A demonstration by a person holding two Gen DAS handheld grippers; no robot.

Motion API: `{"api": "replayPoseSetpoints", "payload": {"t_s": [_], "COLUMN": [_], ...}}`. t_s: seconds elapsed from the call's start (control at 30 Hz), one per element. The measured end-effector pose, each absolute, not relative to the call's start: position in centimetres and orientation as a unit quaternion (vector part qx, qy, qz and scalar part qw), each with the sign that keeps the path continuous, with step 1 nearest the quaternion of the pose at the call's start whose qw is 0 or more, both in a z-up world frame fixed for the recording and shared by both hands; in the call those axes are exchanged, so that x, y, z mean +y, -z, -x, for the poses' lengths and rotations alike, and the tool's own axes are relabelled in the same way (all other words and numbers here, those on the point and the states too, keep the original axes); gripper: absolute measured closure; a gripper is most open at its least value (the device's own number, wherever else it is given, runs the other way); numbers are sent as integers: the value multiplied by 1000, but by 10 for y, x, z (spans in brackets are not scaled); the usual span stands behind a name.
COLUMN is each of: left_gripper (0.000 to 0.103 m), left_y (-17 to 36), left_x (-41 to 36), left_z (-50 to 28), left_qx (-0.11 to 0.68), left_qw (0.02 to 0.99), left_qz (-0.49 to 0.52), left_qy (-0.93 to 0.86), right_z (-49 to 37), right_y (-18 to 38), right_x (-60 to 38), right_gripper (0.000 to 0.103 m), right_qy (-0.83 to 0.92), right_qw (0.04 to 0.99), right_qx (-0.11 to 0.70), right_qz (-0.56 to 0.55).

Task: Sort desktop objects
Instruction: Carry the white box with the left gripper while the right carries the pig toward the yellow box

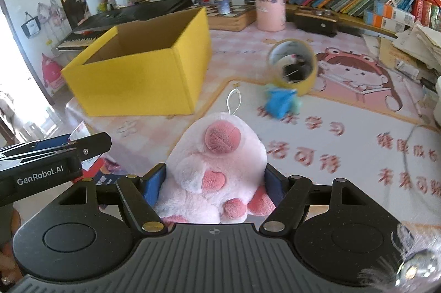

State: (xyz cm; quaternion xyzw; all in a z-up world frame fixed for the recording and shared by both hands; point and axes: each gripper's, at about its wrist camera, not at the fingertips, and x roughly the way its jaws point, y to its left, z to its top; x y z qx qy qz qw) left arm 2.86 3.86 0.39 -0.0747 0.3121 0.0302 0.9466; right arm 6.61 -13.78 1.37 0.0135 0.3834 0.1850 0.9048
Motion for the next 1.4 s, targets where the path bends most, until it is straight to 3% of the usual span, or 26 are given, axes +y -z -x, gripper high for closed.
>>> {"api": "replayPoseSetpoints", "payload": {"t_s": [0.53, 1.4], "left_gripper": [44, 44], "left_y": [-1, -2], "left_x": [111, 134], "left_z": [27, 16], "left_qx": [314, 298], "left_qw": [945, 951], "left_qz": [74, 76], "left_qy": [-55, -35], "right_z": [-16, -24], "right_y": [-4, -10], "right_x": [-51, -23], "right_gripper": [32, 32], "right_qy": [-226, -220], "right_qw": [891, 897], "right_qx": [393, 382], "right_qz": [-5, 16]}}
